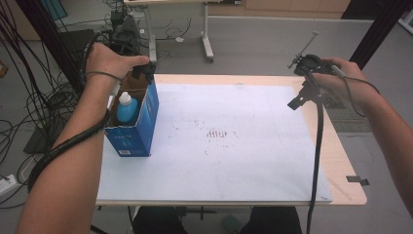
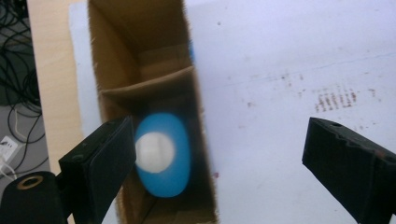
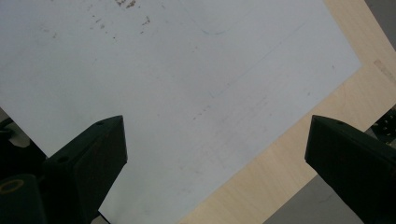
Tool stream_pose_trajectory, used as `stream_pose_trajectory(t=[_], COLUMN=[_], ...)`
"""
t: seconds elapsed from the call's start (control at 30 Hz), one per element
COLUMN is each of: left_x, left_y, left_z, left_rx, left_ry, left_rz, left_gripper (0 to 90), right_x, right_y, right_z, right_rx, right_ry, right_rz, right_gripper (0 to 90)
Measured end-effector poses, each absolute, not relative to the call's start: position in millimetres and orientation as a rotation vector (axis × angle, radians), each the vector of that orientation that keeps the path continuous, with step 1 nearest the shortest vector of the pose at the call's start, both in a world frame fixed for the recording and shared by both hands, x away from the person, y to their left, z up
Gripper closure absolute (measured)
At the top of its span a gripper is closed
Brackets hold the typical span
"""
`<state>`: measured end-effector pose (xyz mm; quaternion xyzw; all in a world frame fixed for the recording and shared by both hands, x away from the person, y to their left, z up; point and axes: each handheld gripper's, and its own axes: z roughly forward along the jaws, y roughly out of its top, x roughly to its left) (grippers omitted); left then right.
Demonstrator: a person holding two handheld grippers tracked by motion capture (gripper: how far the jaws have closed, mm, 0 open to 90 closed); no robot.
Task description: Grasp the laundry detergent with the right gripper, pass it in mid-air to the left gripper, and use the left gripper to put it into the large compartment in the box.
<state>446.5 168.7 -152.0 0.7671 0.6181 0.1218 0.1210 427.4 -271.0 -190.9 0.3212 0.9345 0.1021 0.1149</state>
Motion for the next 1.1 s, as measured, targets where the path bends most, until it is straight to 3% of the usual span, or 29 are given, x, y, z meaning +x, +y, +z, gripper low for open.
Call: stream_pose_trajectory(t=[0.4, 1.1], left_x=[466.5, 495.3], left_y=[115.5, 26.9], left_z=[-159.4, -210.7], left_rx=[2.285, 2.361], left_ry=[1.676, 1.478], left_rz=[0.31, 0.219], left_gripper=[10.2, 10.9], right_x=[424.1, 411.8], right_y=[-276.5, -282.6], right_z=[-191.3, -184.6], right_rx=[0.979, 1.005], right_ry=[2.729, 2.712], right_rz=[0.303, 0.298], right_gripper=[5.5, 5.6])
